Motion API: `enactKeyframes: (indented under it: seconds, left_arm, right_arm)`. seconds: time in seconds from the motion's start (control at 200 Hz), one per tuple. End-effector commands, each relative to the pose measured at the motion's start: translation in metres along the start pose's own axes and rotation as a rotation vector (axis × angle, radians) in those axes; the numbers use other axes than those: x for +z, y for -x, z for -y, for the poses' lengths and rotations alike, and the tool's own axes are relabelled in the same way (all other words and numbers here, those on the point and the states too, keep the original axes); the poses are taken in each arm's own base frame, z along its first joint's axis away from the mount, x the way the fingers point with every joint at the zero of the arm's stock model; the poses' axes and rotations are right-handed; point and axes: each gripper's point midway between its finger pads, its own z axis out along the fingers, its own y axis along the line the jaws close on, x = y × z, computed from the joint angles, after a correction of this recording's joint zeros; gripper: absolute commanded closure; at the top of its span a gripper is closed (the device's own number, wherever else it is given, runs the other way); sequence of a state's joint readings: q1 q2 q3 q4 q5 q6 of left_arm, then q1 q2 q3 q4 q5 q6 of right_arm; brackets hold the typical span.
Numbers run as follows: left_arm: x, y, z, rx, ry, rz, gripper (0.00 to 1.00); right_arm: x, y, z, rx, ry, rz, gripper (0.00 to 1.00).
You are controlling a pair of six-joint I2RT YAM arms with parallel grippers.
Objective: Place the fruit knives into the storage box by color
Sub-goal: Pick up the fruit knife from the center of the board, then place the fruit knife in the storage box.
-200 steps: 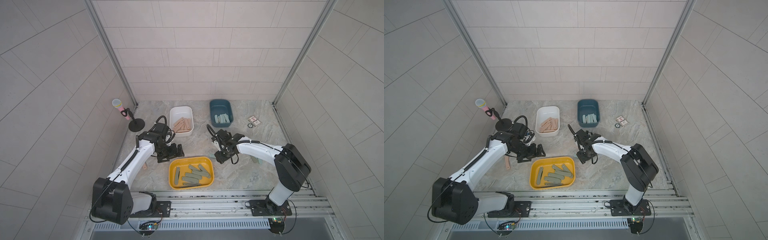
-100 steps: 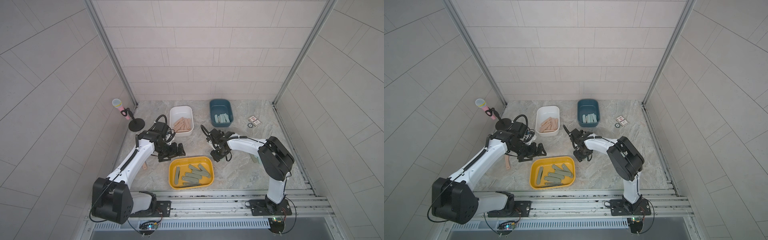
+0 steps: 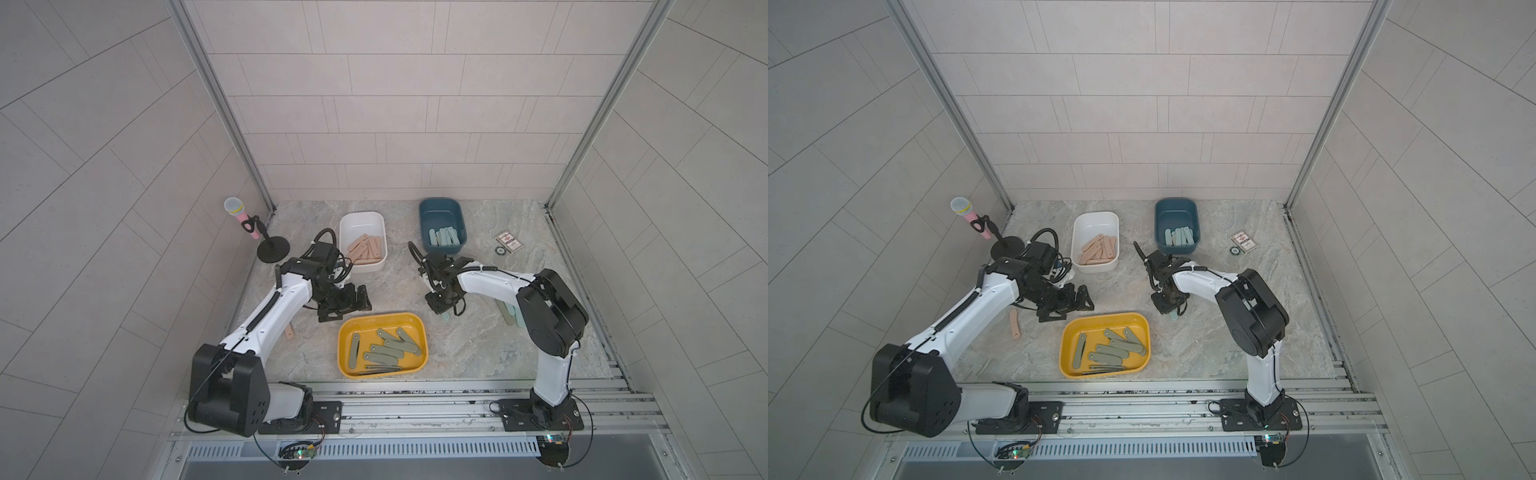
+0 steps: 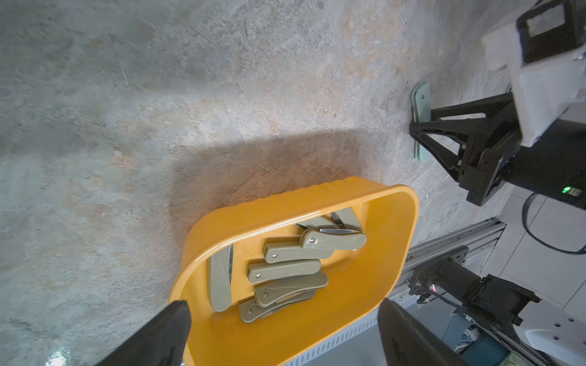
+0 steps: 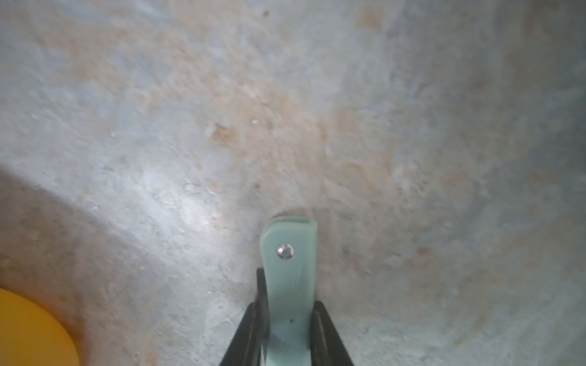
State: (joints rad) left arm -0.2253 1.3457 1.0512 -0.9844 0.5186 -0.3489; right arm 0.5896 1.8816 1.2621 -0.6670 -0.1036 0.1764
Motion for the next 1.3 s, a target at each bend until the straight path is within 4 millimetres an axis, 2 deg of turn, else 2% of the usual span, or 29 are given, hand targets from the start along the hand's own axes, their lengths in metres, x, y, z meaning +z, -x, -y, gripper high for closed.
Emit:
enactKeyframes:
  seconds: [0.0,0.115,0.235,0.43,0.535,0.625,0.69,0.765,0.831,0.911,1.046,1.131,1.211,1.291]
  left_arm:
    - [-0.013,0.014,-0.005,0.003,0.036,0.058,0.00]
    - [-0.018,0.023,-0.012,-0.028,0.059,0.095,0.00]
    - [-0.021,0.029,-0.024,-0.066,0.104,0.109,0.00]
    - [-0.020,0.027,-0.043,-0.107,0.201,0.058,0.00]
    - [-0.018,0.024,-0.049,-0.130,0.226,0.028,0.00]
    - [-0.016,0.020,-0.053,-0.145,0.245,0.021,0.00]
    - [-0.015,0.018,-0.055,-0.155,0.249,0.014,0.00]
    - [-0.013,0.012,-0.061,-0.178,0.270,0.008,0.00]
    - [-0.009,0.006,-0.067,-0.213,0.278,0.021,0.00]
    - [-0.004,-0.001,-0.063,-0.248,0.231,0.035,0.00]
    - [-0.005,-0.020,-0.063,-0.265,0.201,0.056,0.00]
    - [-0.009,-0.028,-0.059,-0.272,0.179,0.081,0.00]
    - [-0.010,-0.036,-0.058,-0.281,0.160,0.090,0.00]
    - [-0.003,-0.049,-0.057,-0.305,0.126,0.074,0.00]
  right_arm:
    - [-0.056,0.031,0.025,0.077,-0.024,0.140,0.87]
    - [-0.090,0.071,0.059,0.161,-0.041,0.259,0.88]
    - [-0.097,0.114,0.098,0.243,-0.051,0.325,0.88]
    - [-0.084,0.182,0.143,0.329,-0.040,0.414,0.88]
    - [-0.062,0.202,0.159,0.355,-0.026,0.403,0.88]
    - [-0.042,0.210,0.165,0.364,-0.011,0.383,0.87]
    - [-0.031,0.211,0.166,0.367,0.001,0.366,0.81]
    - [-0.032,0.209,0.161,0.360,0.036,0.352,0.67]
    - [-0.049,0.209,0.154,0.353,0.068,0.379,0.56]
    - [-0.078,0.209,0.150,0.341,0.075,0.439,0.47]
    - [-0.115,0.185,0.139,0.323,0.065,0.438,0.44]
    - [-0.129,0.158,0.112,0.310,0.090,0.435,0.44]
    - [-0.138,0.129,0.066,0.281,0.178,0.422,0.43]
    - [-0.140,0.089,0.020,0.215,0.224,0.360,0.42]
